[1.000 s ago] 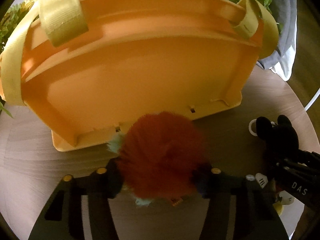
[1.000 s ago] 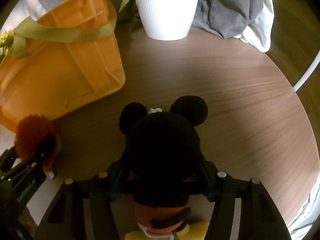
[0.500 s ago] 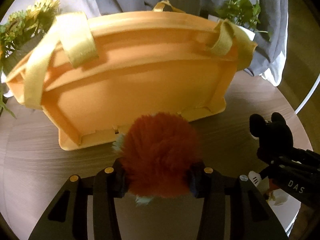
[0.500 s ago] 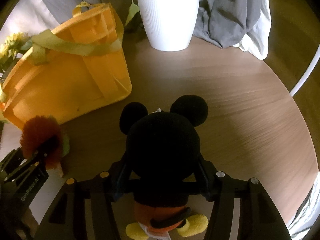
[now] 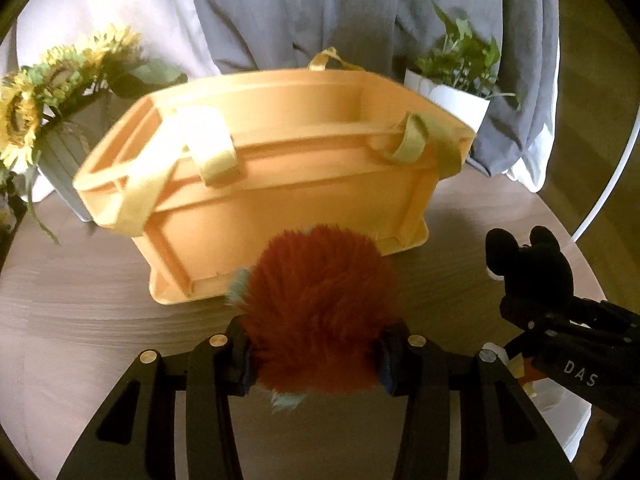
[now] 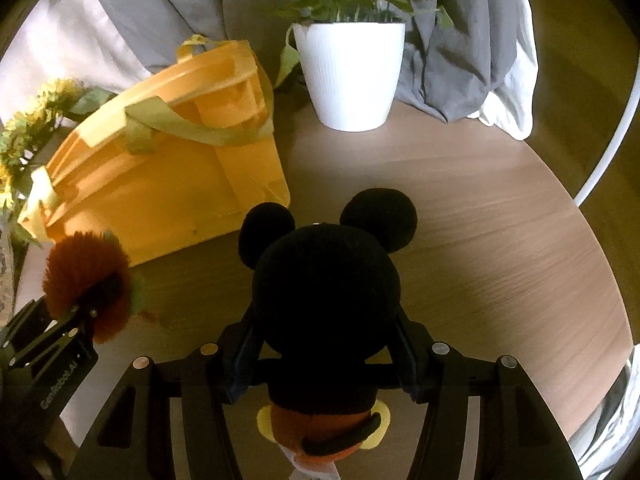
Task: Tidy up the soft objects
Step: 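Lift and carry the red pompom and Mickey plush over the crate with both tools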
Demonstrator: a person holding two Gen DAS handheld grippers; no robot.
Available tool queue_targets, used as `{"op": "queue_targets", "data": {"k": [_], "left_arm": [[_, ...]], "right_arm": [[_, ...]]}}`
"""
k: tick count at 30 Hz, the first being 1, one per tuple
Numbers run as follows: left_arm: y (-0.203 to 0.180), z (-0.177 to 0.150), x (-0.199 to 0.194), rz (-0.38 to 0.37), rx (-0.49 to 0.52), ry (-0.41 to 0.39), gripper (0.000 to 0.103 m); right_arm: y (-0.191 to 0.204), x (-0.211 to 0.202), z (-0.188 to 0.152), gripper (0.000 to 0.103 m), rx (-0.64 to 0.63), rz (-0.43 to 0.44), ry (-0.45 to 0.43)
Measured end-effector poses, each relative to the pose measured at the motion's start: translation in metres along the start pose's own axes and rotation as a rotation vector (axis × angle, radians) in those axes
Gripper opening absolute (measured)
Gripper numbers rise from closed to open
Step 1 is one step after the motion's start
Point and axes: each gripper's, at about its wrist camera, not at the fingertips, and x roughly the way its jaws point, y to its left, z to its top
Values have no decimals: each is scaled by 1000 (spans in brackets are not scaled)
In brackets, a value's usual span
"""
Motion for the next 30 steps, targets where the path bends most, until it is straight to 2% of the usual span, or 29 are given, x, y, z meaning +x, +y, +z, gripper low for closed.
{"op": "queue_targets", "data": {"k": [30], "left_arm": [[23, 24, -106, 27, -22, -216, 45]], "right_arm": [[41, -90, 15, 58, -53, 124, -222]]}}
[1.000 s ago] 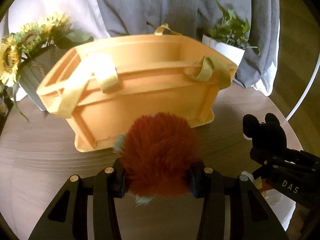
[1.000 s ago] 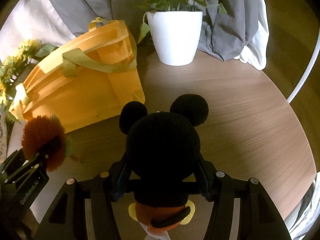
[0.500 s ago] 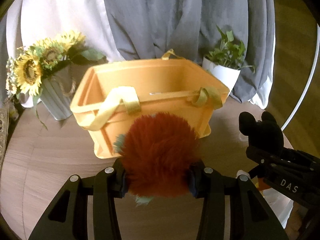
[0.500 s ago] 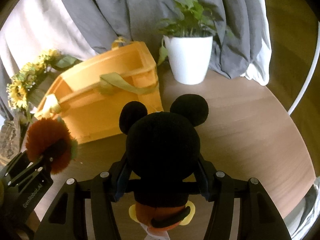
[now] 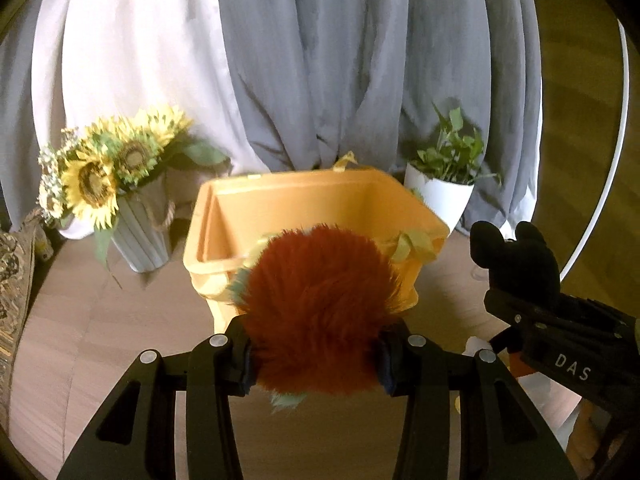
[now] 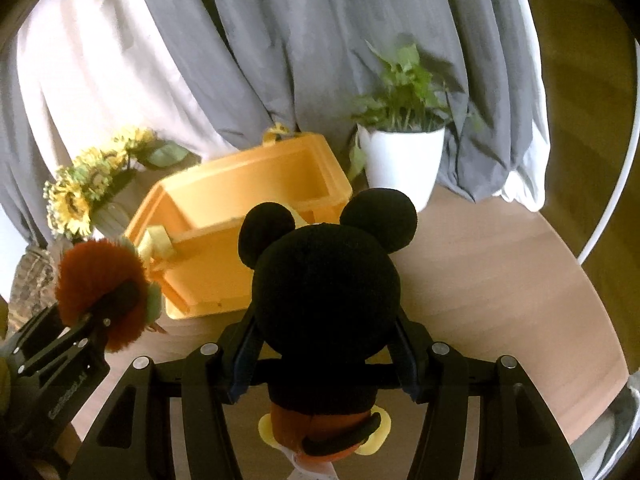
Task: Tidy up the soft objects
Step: 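Lift and carry the red pompom and Mickey plush over the crate with both tools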
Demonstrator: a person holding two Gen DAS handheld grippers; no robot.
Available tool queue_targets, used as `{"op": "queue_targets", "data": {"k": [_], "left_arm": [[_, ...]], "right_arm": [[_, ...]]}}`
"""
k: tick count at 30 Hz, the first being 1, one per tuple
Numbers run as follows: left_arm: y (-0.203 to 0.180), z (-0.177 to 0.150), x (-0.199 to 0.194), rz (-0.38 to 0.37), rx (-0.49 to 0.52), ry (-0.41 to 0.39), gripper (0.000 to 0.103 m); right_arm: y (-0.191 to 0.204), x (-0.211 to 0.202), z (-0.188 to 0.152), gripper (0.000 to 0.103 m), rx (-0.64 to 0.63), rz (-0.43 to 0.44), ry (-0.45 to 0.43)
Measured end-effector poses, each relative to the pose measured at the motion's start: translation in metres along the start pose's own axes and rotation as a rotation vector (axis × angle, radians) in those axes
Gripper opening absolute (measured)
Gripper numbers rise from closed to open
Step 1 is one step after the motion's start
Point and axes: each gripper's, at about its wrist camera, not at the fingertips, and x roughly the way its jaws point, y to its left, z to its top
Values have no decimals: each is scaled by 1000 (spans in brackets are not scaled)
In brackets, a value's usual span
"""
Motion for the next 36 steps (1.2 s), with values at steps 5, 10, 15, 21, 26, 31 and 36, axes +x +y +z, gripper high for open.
{"op": "queue_targets", "data": {"k": [5, 10, 15, 21, 26, 31, 36], "left_arm": [[4, 9, -7, 5, -4, -29, 45], [7, 20, -14, 11, 2, -70, 45], [11, 32, -18, 21, 4, -109, 45], [15, 47, -22, 29, 10, -152, 45], [20, 65, -21, 38, 18, -187, 45], [26, 81, -16, 49, 20, -212, 45], [32, 92, -8, 55, 22, -210, 45]], "right_arm": [[7, -8, 11, 58, -17, 12, -45], [13, -15, 21, 58, -32, 20, -85], [19, -20, 35, 58, -41, 28, -130], [29, -24, 51, 58, -55, 43, -185], [36, -26, 69, 58, -52, 71, -222], [42, -21, 87, 59, -49, 99, -233], [51, -12, 101, 58, -65, 114, -240]]}}
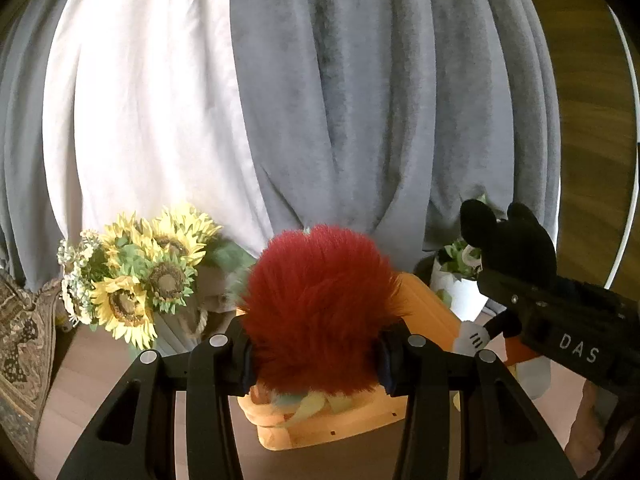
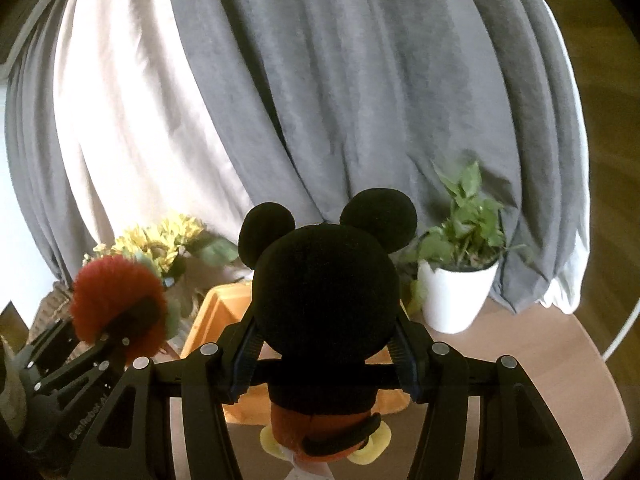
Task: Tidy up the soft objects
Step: 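Lift and carry the red pompom and Mickey plush over the crate with both tools, then open both tools to drop the pompom and Mickey plush into the crate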
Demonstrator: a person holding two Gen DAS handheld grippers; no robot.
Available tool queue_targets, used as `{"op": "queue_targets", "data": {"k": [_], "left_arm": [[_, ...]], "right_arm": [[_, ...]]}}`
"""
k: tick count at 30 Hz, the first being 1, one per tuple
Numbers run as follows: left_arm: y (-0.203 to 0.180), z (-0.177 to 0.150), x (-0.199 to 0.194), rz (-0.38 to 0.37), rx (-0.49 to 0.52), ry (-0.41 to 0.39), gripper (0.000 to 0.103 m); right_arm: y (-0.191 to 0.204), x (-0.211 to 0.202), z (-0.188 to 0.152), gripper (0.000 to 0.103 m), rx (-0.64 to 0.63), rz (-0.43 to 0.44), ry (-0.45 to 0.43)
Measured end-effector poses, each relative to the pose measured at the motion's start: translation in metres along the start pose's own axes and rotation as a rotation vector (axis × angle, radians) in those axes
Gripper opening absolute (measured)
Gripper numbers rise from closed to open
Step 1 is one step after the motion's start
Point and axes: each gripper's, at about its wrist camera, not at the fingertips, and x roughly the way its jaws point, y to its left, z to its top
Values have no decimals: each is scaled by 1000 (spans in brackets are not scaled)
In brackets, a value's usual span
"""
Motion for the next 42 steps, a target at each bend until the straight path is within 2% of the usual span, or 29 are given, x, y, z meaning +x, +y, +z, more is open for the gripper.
{"op": "queue_targets", "data": {"k": [13, 25, 33, 42], "left_arm": [[13, 7, 35, 25, -2, 33, 45], [21, 0, 90, 31, -17, 95, 45], [22, -18, 127, 25, -28, 163, 45], [20, -43, 159, 0, -15, 256, 45]], "right_arm": [[9, 47, 21, 58, -28, 24, 19], [7, 111, 26, 58, -69, 43, 73], [3, 155, 9, 58, -94, 49, 151], [-6, 190, -15, 58, -106, 43, 283]]}}
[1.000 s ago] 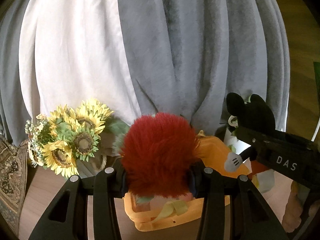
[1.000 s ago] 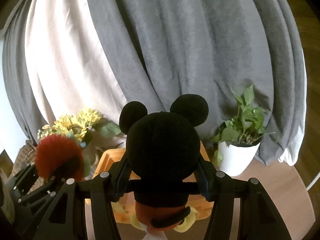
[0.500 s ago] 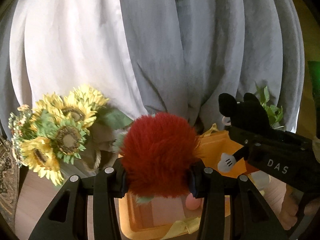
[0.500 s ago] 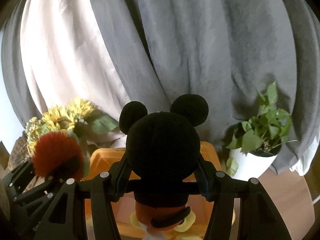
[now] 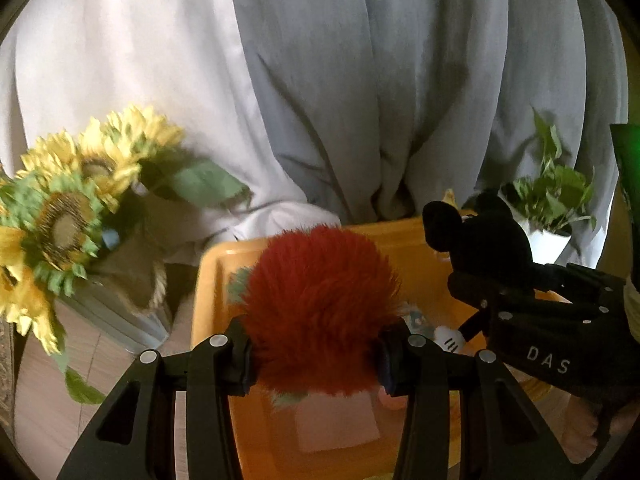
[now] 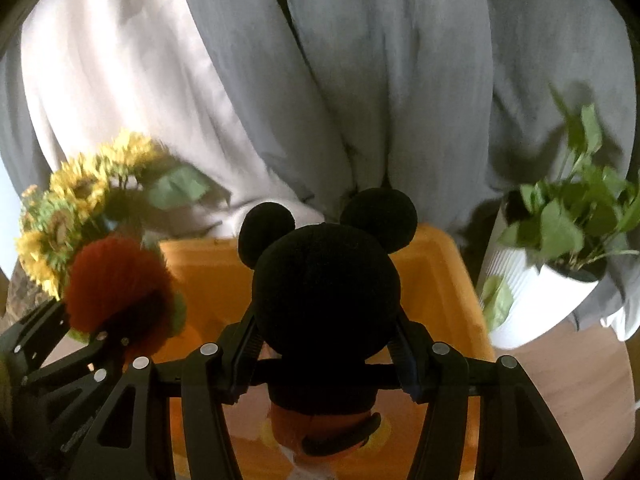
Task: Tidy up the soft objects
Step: 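Open both tools to drop the pompom and Mickey plush into the crate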
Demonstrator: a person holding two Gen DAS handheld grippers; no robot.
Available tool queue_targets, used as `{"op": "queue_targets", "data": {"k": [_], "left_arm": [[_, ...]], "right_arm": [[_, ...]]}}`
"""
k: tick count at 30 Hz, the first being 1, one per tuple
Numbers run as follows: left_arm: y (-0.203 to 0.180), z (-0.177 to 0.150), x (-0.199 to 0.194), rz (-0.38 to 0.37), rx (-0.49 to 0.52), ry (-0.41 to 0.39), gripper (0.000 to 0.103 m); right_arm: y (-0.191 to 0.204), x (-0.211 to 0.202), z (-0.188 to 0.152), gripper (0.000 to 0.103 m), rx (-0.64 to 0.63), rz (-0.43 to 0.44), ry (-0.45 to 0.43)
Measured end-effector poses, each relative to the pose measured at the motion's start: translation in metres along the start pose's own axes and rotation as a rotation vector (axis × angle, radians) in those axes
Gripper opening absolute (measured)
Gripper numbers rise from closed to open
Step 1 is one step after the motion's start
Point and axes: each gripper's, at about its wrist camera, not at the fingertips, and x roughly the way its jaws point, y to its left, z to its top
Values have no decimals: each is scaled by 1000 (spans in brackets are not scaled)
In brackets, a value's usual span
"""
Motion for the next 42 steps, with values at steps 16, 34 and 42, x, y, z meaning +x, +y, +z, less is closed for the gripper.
{"op": "queue_targets", "data": {"k": [16, 34, 42], "left_arm": [[-6, -2, 19, 3, 31, 61, 63], [9, 6, -52, 76, -28, -40, 69], [9, -2, -96, 72, -23, -98, 70]], "right_arm": [[-3, 26, -8, 62, -27, 0, 141], [6, -36, -4, 73, -45, -62, 1], [16, -85, -19, 73, -21, -92, -71]]}}
